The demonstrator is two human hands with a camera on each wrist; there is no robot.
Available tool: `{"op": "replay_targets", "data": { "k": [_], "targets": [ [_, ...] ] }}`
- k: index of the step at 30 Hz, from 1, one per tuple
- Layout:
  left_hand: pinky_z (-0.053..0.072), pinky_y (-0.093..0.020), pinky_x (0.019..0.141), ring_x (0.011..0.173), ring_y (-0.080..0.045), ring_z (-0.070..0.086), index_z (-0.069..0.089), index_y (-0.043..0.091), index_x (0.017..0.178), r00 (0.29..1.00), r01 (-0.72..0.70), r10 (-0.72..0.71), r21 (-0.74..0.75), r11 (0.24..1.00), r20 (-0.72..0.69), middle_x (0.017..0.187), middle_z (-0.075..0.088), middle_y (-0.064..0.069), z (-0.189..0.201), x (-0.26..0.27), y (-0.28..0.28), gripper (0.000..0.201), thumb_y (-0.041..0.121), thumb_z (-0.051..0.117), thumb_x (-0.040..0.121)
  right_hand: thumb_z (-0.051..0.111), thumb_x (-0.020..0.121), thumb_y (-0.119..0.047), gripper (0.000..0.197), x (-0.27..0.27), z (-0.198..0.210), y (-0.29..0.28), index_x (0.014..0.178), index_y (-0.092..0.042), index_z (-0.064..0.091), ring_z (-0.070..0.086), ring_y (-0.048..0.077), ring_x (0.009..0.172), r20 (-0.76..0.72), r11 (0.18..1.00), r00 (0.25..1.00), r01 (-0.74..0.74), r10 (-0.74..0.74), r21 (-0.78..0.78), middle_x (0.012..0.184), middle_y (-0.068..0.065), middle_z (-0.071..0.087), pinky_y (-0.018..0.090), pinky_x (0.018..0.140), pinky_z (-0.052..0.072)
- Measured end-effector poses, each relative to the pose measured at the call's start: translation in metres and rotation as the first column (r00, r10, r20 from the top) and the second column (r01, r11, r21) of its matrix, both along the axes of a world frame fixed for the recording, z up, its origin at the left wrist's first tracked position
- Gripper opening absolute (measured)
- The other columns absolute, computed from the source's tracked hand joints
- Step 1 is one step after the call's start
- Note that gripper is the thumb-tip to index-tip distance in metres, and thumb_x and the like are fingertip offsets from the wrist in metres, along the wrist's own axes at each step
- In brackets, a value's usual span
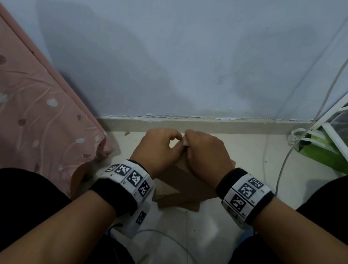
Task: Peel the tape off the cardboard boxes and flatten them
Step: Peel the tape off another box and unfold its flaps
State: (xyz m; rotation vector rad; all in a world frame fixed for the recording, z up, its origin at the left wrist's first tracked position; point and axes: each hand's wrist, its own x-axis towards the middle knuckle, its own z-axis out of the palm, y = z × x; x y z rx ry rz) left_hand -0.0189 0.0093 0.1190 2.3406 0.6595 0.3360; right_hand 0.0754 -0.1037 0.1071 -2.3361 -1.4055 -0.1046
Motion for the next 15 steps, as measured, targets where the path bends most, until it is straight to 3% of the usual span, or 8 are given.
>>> {"op": "replay_targets", "data": {
  "k": [2,5,9,13,15],
  "targets": [
    [0.053,-0.037,0.088,0.091,-0.019,0.069,0.078,0.016,0.103,0.998,-0.026,0.021,0.078,0.997,0.067,0.097,0.076,-0.002,0.001,0.001,0.000,0.020,0.028,0.069,0.090,0.040,0.073,-0.015,0.024,0.005,0.004,0.000,0.083,-0.008,0.061,0.060,0.035,0.059,0.049,1.000,0.999,0.006,-0.008,0.028,0.070,0.010,0.063,0.030,0.052,0.030],
    [0.046,-0.024,0.084,0.091,-0.019,0.068,0.080,0.012,0.102,0.996,-0.040,0.034,0.077,0.996,0.082,0.093,0.077,-0.004,0.006,0.001,0.003,0.019,0.012,0.067,0.088,0.039,0.068,-0.014,0.038,0.009,0.010,-0.002,0.090,-0.006,0.069,0.061,0.035,0.058,0.114,0.998,0.992,-0.064,0.062,0.009,0.069,0.009,0.065,0.028,0.052,0.031],
    [0.050,-0.030,0.074,0.077,-0.019,0.066,0.081,0.009,0.088,0.999,0.048,-0.051,0.113,0.992,0.016,0.083,0.076,-0.006,0.005,-0.001,0.006,0.017,0.007,0.065,0.087,0.048,0.070,-0.011,0.026,0.008,0.015,-0.004,0.087,-0.009,0.069,0.059,0.034,0.057,0.135,0.990,0.984,-0.099,0.113,-0.104,0.067,0.007,0.062,0.029,0.055,0.026],
    [0.054,-0.028,0.070,0.068,-0.016,0.068,0.080,0.008,0.079,0.998,0.040,-0.039,-0.009,0.999,0.053,0.072,0.074,-0.003,0.009,-0.002,0.010,0.015,0.009,0.069,0.089,0.049,0.091,-0.014,0.026,0.018,0.029,-0.004,0.112,-0.016,0.064,0.064,0.031,0.089,0.129,0.954,0.973,-0.153,0.191,-0.257,0.097,0.006,0.068,0.033,0.066,0.032],
    [0.057,-0.028,0.071,0.066,-0.014,0.071,0.079,0.008,0.076,0.996,0.061,-0.051,-0.122,0.991,0.078,0.068,0.074,-0.002,0.012,-0.003,0.015,0.017,0.012,0.071,0.091,0.049,0.095,-0.016,0.025,0.021,0.035,-0.006,0.116,-0.019,0.063,0.063,0.028,0.096,0.119,0.949,0.970,-0.177,0.214,-0.261,0.104,0.003,0.068,0.033,0.069,0.036]
  ]
}}
